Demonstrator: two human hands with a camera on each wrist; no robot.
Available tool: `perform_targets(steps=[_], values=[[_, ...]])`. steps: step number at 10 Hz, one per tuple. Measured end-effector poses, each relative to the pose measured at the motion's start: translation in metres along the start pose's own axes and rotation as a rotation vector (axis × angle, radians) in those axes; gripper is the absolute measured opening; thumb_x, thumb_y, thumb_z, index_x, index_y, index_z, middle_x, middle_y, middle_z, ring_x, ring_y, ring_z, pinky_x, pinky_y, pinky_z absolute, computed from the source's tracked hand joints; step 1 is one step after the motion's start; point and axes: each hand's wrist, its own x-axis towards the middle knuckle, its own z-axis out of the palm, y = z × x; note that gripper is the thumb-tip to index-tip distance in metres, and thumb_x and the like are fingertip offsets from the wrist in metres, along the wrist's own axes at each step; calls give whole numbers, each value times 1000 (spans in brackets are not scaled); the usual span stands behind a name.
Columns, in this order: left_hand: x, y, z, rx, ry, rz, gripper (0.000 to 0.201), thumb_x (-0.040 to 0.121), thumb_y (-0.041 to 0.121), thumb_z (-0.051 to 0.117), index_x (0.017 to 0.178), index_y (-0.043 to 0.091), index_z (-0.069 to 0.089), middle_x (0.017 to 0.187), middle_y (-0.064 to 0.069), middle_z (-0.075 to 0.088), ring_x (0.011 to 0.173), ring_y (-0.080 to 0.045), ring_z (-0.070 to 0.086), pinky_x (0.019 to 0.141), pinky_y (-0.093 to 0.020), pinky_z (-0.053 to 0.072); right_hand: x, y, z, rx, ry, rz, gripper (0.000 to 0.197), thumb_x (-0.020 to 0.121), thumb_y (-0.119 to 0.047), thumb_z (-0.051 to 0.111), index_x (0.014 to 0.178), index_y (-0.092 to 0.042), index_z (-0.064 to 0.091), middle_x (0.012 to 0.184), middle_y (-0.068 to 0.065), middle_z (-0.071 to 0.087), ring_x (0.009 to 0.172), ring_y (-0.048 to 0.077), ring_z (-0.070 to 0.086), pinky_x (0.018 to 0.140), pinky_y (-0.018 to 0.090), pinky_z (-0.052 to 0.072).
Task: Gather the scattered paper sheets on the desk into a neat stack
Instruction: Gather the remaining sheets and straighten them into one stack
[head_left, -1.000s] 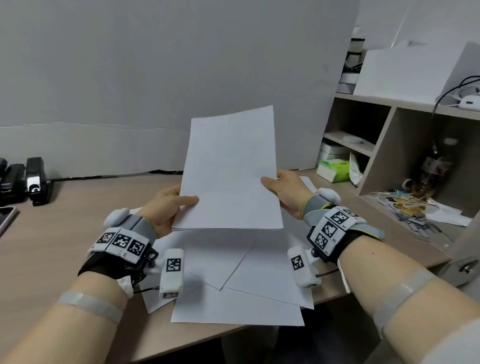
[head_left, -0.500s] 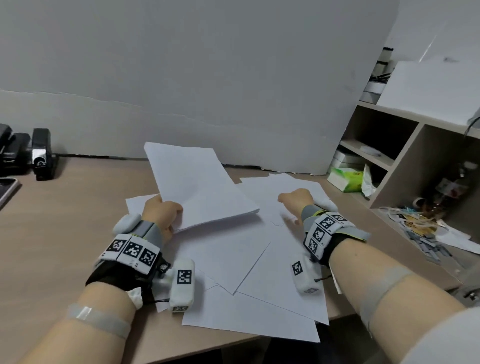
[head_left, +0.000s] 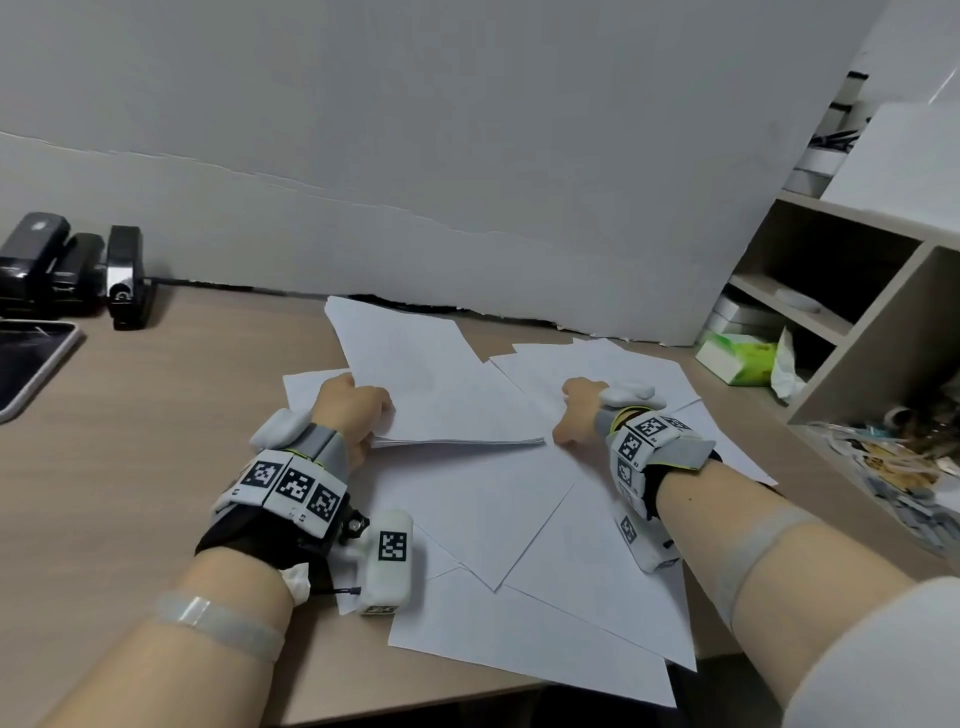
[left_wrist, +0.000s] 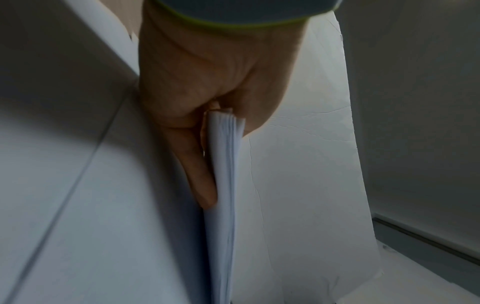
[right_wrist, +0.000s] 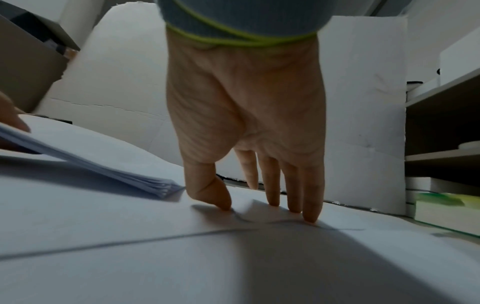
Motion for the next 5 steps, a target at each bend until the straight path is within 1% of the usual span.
perform_targets(steps=[1, 2, 3, 4, 5], values=[[0, 0, -2, -11, -12, -7, 11, 79, -6, 52, 81, 4, 58, 82, -15, 55, 70, -24, 43, 54, -28, 30, 6, 11, 6, 62, 70, -26, 37, 83, -14, 66, 102, -19, 36, 102, 8, 41, 91, 20, 39, 78, 30, 35], [-1, 0, -3, -9, -30, -4, 12, 80, -6, 53, 79, 5, 57, 82, -14, 55, 74, -25, 46, 57, -30, 32, 2, 9, 2, 136, 132, -10, 23, 90, -12, 59, 100, -15, 38, 100, 9, 40, 90, 19, 39, 73, 26, 35], [-5, 3, -1, 6, -70, -1, 11, 84, -6, 54, 80, 5, 56, 74, -12, 53, 64, -24, 46, 56, -29, 32, 9, 11, -4, 182, 221, 39, 12, 93, -13, 55, 94, -12, 44, 96, 10, 43, 86, 19, 42, 68, 24, 36], [-7, 3, 1, 25, -111, -10, 10, 85, -5, 55, 90, 3, 59, 79, -13, 54, 64, -24, 47, 54, -28, 32, 12, 13, -9, 260, 315, 142, 21, 95, -20, 51, 75, -14, 50, 91, 9, 51, 73, 19, 48, 73, 27, 34], [-8, 3, 3, 19, -163, -50, 13, 85, -4, 56, 94, 3, 60, 84, -15, 57, 69, -26, 53, 56, -29, 38, 10, 10, -15, 348, 410, 105, 18, 94, -13, 43, 86, -9, 58, 93, 12, 58, 78, 30, 53, 71, 30, 36]])
